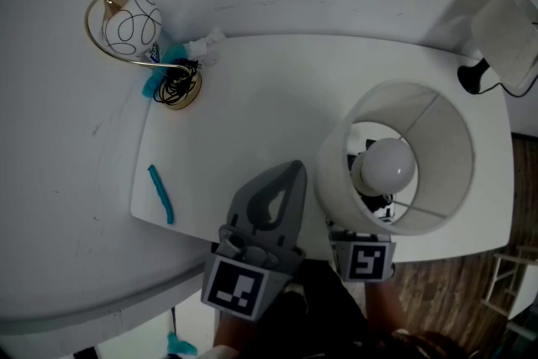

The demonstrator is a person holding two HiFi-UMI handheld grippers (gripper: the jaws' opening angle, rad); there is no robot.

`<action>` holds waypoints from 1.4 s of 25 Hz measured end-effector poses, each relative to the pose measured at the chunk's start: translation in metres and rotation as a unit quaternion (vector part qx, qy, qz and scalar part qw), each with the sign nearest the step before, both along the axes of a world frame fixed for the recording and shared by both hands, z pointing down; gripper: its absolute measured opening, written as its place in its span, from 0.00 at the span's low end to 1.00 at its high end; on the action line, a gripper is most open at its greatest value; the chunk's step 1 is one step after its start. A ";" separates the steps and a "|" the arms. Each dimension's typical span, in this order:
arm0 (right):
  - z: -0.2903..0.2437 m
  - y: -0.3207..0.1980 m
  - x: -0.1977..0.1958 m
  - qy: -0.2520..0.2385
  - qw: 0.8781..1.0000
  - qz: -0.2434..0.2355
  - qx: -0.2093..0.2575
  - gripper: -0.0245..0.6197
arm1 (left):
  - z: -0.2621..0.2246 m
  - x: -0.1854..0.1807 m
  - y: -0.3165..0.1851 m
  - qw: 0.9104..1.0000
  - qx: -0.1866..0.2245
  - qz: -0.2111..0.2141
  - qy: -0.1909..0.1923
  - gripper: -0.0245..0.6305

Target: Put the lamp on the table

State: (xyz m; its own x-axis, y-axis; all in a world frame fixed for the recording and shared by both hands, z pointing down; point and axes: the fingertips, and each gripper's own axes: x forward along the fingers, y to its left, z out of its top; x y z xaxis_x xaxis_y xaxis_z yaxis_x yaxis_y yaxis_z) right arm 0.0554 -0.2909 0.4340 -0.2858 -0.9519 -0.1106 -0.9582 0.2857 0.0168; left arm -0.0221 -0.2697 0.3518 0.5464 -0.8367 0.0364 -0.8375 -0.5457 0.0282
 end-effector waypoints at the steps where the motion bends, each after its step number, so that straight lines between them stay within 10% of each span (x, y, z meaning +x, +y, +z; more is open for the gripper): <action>1: 0.000 0.000 0.000 -0.001 1.000 0.000 0.000 0.21 | 0.000 0.000 0.000 1.000 -0.001 0.000 0.000 0.04; 35: 0.009 0.003 0.001 0.009 1.000 0.007 -0.028 0.25 | 0.005 -0.002 0.014 1.000 -0.010 0.002 0.003 0.04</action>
